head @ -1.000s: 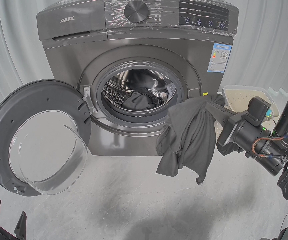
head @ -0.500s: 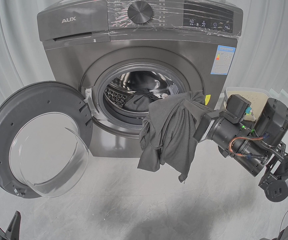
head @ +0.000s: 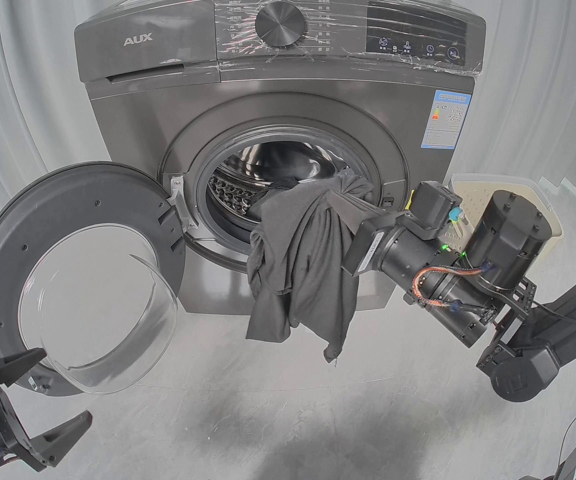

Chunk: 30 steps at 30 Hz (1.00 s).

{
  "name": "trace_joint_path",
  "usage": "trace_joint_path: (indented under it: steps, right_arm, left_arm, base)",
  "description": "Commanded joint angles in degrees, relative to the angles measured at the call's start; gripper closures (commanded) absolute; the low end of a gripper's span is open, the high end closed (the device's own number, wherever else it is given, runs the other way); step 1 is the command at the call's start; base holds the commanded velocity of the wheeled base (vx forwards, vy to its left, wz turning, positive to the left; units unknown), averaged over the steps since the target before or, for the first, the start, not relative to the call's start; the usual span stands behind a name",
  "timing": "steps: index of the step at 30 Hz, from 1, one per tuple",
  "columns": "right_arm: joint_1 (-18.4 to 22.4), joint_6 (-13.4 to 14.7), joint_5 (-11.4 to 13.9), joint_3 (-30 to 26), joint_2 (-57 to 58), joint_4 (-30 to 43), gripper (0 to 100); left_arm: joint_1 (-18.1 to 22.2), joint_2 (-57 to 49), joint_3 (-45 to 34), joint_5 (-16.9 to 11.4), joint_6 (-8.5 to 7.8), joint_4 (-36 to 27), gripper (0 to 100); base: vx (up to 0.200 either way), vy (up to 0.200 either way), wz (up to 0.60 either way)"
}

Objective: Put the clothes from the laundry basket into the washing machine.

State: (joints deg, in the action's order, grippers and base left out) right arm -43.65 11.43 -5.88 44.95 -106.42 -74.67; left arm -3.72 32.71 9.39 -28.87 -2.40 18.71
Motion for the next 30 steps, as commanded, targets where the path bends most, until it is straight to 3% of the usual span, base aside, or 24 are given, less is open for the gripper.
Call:
trace_joint_path:
  steps: [1, 11, 17, 24, 30]
  right_arm:
    - [-1.26, -0.01, 0.43, 4.54, -5.02, -1.09, 100]
    - [-1.08, -0.18, 0.51, 8.67, -7.48, -1.27, 100]
    - [-1.08, -0.18, 0.43, 9.11, -7.39, -1.36, 100]
    - [-1.26, -0.1, 0.16, 8.58, -6.87, -1.53, 100]
    - [-1.35, -0.18, 0.08, 8.49, -7.04, -2.5, 100]
  left_arm:
    - [-8.06, 20.47, 1.86, -2.07, -1.2, 8.53, 0]
    - [-15.27, 37.69, 3.97, -1.98, -1.11, 17.59, 0]
    - [-18.69, 47.19, 6.26, 2.32, -1.11, 24.35, 0]
    - [-21.77, 53.07, 8.98, 4.7, -0.85, 26.9, 0]
    - [-22.21, 57.82, 9.86, 5.05, -0.59, 29.19, 0]
  base:
    - [0.0, 0.0, 0.0]
    - [0.0, 0.0, 0.0]
    - [0.0, 0.0, 0.0]
    - [0.0, 0.0, 0.0]
    - [0.0, 0.0, 0.0]
